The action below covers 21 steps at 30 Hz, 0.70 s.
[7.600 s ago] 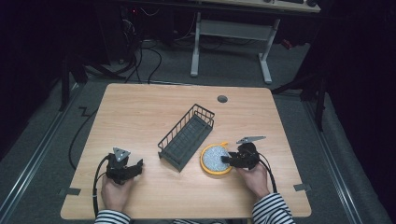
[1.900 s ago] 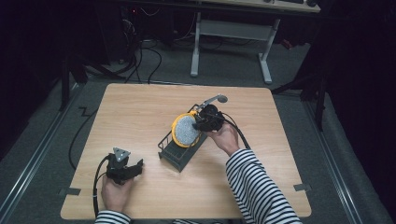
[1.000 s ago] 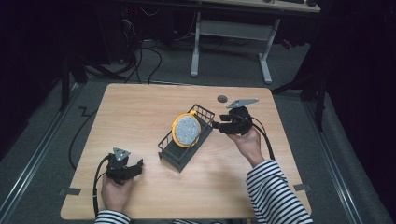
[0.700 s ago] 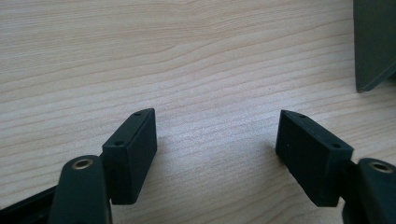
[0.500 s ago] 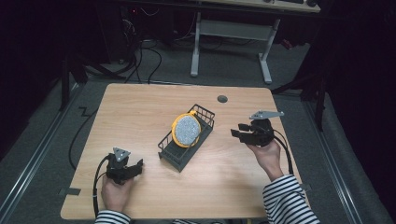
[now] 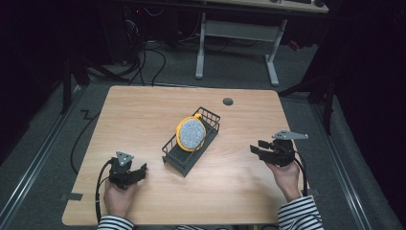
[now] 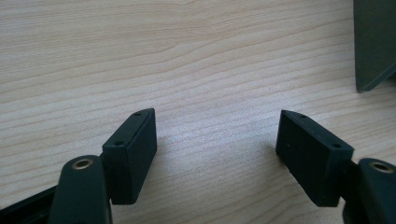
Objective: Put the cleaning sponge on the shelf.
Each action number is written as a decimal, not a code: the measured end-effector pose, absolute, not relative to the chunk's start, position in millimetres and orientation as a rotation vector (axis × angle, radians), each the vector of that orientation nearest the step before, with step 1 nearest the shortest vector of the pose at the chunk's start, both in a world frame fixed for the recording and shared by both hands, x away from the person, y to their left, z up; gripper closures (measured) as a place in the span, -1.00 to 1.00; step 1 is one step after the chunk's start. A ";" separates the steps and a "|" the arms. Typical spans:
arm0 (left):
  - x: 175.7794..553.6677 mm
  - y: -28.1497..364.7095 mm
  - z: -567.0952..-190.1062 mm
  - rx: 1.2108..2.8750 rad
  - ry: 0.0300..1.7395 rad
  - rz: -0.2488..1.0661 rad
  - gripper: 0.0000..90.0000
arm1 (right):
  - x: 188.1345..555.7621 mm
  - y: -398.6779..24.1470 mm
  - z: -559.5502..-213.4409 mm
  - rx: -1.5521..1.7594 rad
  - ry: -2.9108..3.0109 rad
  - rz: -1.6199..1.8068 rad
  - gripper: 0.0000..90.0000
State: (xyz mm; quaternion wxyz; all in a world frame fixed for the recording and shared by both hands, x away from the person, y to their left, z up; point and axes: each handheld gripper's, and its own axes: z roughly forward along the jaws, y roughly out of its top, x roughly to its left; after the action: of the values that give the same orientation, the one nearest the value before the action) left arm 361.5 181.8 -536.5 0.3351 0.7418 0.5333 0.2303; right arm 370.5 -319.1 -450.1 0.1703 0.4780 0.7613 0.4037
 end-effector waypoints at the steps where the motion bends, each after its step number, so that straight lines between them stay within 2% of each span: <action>1: 361.6 181.7 -536.5 1.935 1.392 0.602 -0.34 | 370.5 -319.1 -450.1 1.358 2.163 1.147 0.17; 7: 361.8 181.7 -536.5 1.937 1.389 0.599 -0.34 | 358.5 -323.3 -488.2 1.415 2.155 1.085 0.09; 8: 361.7 181.7 -536.4 1.937 1.389 0.599 -0.34 | 354.2 -322.9 -503.3 1.438 2.150 1.060 0.10; 13: 361.7 181.7 -536.5 1.935 1.390 0.600 -0.33 | 349.5 -322.7 -515.9 1.449 2.109 1.040 0.06; 15: 361.7 181.7 -536.5 1.935 1.390 0.600 -0.33 | 348.5 -322.0 -521.9 1.436 2.089 0.985 -0.04; 21: 361.6 181.9 -536.5 1.933 1.390 0.599 -0.33 | 348.0 -321.1 -530.3 1.402 2.103 0.894 -0.13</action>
State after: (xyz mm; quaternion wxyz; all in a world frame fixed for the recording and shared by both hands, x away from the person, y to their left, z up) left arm 361.6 181.9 -536.5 0.3366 0.7415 0.5330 0.2297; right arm 348.0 -321.1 -530.3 0.2284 0.5091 0.7637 0.3246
